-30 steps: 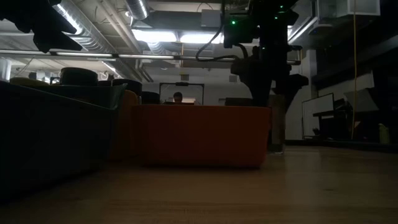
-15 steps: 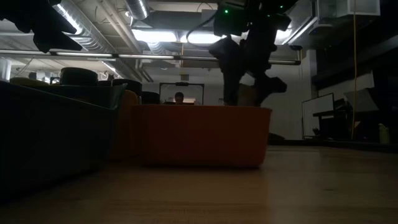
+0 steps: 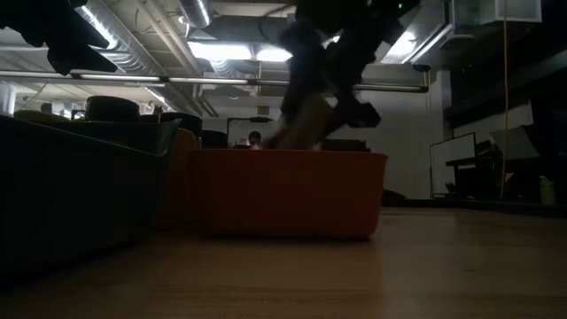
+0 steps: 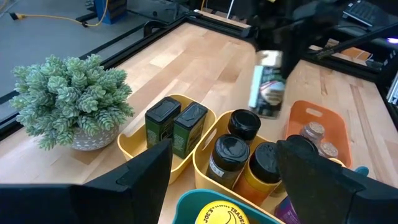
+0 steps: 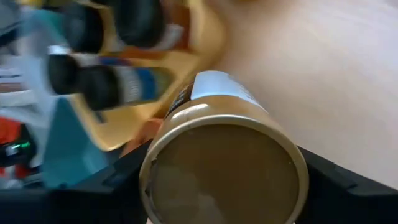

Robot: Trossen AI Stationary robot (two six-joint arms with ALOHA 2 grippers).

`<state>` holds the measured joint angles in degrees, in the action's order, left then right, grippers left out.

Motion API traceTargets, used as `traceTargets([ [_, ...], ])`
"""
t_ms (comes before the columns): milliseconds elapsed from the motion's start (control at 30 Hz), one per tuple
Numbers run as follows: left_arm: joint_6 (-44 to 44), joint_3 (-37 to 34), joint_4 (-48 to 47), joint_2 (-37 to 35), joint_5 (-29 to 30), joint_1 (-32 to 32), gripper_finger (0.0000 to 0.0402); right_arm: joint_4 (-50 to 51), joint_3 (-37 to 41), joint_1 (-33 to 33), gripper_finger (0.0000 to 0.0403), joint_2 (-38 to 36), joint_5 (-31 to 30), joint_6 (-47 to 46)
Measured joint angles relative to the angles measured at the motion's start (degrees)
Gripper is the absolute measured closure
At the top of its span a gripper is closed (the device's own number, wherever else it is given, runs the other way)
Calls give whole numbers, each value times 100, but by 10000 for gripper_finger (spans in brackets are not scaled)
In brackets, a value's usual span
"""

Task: Sort spices by type
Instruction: Put the gold seasoning bottle into the blue bin

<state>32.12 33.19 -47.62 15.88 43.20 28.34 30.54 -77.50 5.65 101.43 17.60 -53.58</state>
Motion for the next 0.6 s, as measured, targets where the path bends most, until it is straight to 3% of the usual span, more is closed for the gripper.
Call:
traceTargets([
  [167, 2, -2, 0, 0, 2, 2, 133, 100, -582, -266, 119, 0, -100, 2],
  [600, 1, -2, 0, 0, 2, 0, 133, 214, -1655, -1546, 118, -2, -1602, 4],
])
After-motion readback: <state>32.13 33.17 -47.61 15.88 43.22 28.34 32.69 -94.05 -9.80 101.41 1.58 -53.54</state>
